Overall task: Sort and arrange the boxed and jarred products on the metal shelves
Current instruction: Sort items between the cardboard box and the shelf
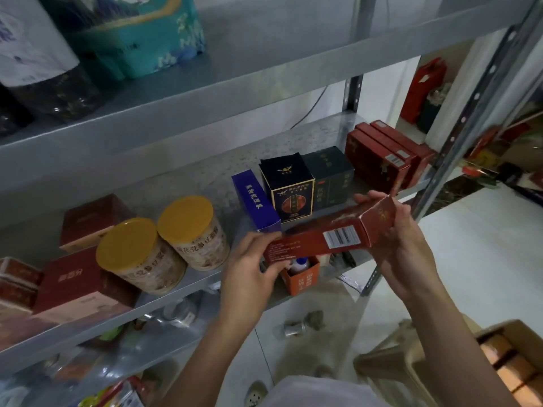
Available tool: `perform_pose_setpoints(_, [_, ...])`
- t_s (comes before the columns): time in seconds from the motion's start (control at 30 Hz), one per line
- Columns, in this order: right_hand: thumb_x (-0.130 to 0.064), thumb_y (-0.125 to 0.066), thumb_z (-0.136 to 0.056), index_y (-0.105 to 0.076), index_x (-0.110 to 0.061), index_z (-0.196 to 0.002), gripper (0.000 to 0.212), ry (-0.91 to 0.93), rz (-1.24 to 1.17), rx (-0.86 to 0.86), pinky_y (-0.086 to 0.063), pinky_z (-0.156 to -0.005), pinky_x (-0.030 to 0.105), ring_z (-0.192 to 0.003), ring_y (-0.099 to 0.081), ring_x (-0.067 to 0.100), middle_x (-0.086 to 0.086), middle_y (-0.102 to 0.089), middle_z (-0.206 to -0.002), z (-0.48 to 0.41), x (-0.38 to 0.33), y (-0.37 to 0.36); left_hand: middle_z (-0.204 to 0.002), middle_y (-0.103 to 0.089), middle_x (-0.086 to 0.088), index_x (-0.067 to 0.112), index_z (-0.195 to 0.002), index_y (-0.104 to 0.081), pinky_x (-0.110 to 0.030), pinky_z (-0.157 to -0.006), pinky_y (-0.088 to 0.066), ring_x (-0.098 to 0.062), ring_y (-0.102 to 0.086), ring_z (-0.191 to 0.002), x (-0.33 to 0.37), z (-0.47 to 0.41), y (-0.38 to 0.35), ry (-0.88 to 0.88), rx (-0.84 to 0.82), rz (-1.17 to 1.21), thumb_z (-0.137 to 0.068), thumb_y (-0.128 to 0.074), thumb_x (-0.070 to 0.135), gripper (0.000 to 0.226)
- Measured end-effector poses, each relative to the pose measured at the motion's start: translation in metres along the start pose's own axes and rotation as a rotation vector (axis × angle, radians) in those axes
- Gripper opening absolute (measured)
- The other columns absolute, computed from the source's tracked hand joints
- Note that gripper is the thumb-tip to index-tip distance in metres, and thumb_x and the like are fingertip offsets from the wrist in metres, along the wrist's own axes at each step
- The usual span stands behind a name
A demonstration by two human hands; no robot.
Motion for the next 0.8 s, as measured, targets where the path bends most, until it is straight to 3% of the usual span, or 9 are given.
perform_pose_setpoints(0.1, [-0.063, -0.066, -0.080, -0.062, -0.028, -0.128, 0.059, -0.023, -0.067, -0.036, -0.056, -0.084, 0.036, -0.121, -0.059, 0.026, 0.004, -0.061, -0.134, 0.001, 0.000, 0.004, -0.105, -0.064, -0.014, 0.000, -0.117, -0.066, -0.041, -0.079, -0.057, -0.028, -0.064, -0.097, 0.008, 0.002, 0.003, -0.223, 0.157, -0.210, -0.070, -0.083, 0.001, 0.050])
perform_pose_setpoints(0.2, [-0.048, -0.058, -0.091, -0.043, -0.040, -0.142, 0.053, -0.027, -0.043, -0.156, -0.057, -0.084, 0.040, -0.124, -0.057, 0.029, -0.002, -0.056, -0.139, 0.004, 0.002, 0.008, -0.103, -0.065, -0.017, -0.001, -0.117, -0.064, -0.042, -0.077, -0.057, -0.031, -0.064, -0.093, 0.015, 0.004, 0.004, -0.394, 0.283, -0.329, -0.076, -0.078, 0.004, 0.043])
perform_pose_setpoints(0.33, [-0.041, -0.083, -0.072, -0.028, -0.037, -0.149, 0.095, 0.041, -0.013, -0.389, -0.049, -0.098, 0.048, -0.138, -0.041, 0.034, 0.003, -0.034, -0.155, 0.014, -0.008, 0.008, -0.103, -0.067, -0.018, 0.005, -0.121, -0.053, -0.038, -0.085, -0.054, -0.027, -0.061, -0.099, 0.014, 0.003, 0.003, -0.474, 0.335, -0.318, -0.079, -0.078, 0.001, 0.049])
perform_pose_setpoints(0.43, [-0.037, -0.089, -0.066, -0.019, -0.042, -0.150, 0.110, 0.064, 0.079, -0.417, -0.045, -0.104, 0.046, -0.141, -0.035, 0.032, 0.001, -0.029, -0.157, 0.021, -0.015, 0.009, -0.104, -0.067, -0.017, 0.007, -0.121, -0.053, -0.031, -0.089, -0.049, -0.024, -0.058, -0.102, 0.017, 0.000, 0.000, -0.505, 0.323, -0.280, -0.085, -0.071, 0.012, 0.041])
perform_pose_setpoints(0.53, [-0.018, -0.087, -0.063, -0.027, -0.053, -0.143, 0.105, 0.102, 0.170, -0.318, -0.049, -0.099, 0.035, -0.137, -0.043, 0.023, -0.009, -0.042, -0.148, 0.025, -0.019, 0.017, -0.105, -0.066, -0.014, 0.004, -0.118, -0.060, -0.032, -0.086, -0.053, -0.023, -0.061, -0.101, 0.021, -0.006, -0.008, -0.494, 0.221, -0.208, -0.086, -0.065, 0.019, 0.036])
perform_pose_setpoints(0.6, [-0.020, -0.084, -0.064, -0.038, -0.058, -0.133, 0.092, 0.105, 0.210, -0.180, -0.052, -0.090, 0.025, -0.128, -0.052, 0.013, -0.014, -0.052, -0.138, 0.027, -0.022, 0.026, -0.106, -0.065, -0.010, 0.003, -0.117, -0.065, -0.032, -0.084, -0.054, -0.019, -0.062, -0.098, 0.023, -0.013, -0.017, -0.382, 0.079, -0.068, -0.083, -0.070, 0.017, 0.037])
perform_pose_setpoints(0.73, [-0.041, -0.073, -0.079, -0.048, -0.043, -0.126, 0.053, 0.044, 0.371, 0.095, -0.051, -0.083, 0.012, -0.112, -0.061, 0.001, -0.021, -0.066, -0.118, 0.029, -0.020, 0.046, -0.096, -0.069, 0.013, 0.025, -0.112, -0.068, -0.008, -0.072, -0.050, 0.007, -0.063, -0.088, 0.035, -0.014, -0.047, -0.052, -0.357, 0.311, -0.082, -0.077, 0.028, 0.031])
perform_pose_setpoints(0.8, [-0.042, -0.064, -0.077, -0.056, -0.033, -0.120, 0.044, -0.030, 0.345, 0.192, -0.053, -0.071, 0.011, -0.100, -0.068, 0.006, -0.016, -0.072, -0.106, 0.030, -0.012, 0.056, -0.093, -0.069, 0.017, 0.040, -0.113, -0.062, -0.010, -0.069, -0.051, 0.004, -0.066, -0.086, 0.045, -0.012, -0.062, 0.014, -0.468, 0.485, -0.081, -0.073, 0.046, 0.034])
Point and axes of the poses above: each hand's wrist, its own z-axis away from the middle knuckle, its own y-axis out of the back of the hand, x = y × z, the point moved 5 cm from there along -z, towards the middle knuckle
